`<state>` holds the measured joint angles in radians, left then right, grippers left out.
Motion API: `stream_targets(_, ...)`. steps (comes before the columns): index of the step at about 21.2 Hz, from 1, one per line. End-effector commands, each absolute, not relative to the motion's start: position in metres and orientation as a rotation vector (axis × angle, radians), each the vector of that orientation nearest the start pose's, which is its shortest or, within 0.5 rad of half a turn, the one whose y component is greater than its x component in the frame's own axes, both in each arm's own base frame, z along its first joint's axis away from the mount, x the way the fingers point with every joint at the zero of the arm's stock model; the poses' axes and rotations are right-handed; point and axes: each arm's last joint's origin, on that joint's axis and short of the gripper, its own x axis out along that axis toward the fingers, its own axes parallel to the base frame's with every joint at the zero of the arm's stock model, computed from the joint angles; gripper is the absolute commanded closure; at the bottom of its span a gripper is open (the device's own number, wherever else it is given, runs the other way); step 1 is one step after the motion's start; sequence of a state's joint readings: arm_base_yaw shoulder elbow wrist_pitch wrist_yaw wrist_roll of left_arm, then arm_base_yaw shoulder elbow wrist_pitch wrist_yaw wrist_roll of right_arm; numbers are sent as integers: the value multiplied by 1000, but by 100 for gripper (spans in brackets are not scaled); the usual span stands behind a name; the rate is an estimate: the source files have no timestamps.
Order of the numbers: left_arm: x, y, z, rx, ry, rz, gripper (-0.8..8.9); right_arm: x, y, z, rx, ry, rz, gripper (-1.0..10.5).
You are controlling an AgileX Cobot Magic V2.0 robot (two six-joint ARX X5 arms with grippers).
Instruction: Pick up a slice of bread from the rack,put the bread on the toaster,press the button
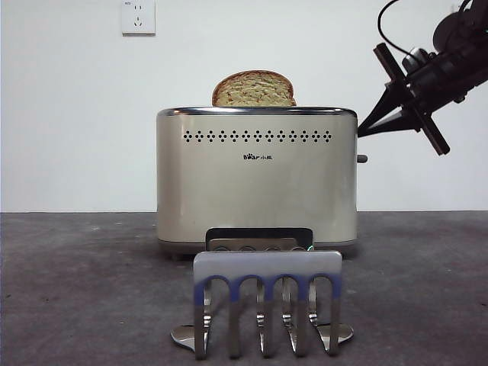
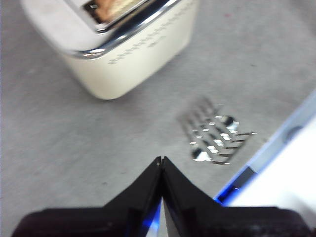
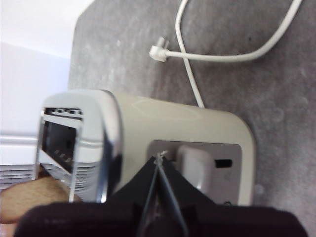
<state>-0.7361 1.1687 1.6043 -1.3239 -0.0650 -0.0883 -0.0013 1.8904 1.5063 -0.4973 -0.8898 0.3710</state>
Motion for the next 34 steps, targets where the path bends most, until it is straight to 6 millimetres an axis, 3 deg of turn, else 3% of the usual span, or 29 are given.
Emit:
stream_targets(1,128,-111,430,256,842,-529,822,409,22,241,685,993,683,953)
stream_targets(8,125,-109,432,250,831,-528,822,413,22,220,692,1063,662,953)
stream_targets(17,125,-109,432,250,831,-528,822,414,21,210,676,1103,614,953)
stream_targets(31,125,-109,432,250,831,-528,822,420,21,159,697,1251,567,953)
stream_targets(34,125,-109,432,250,831,-528,822,420,20,157,688,1254,551,954)
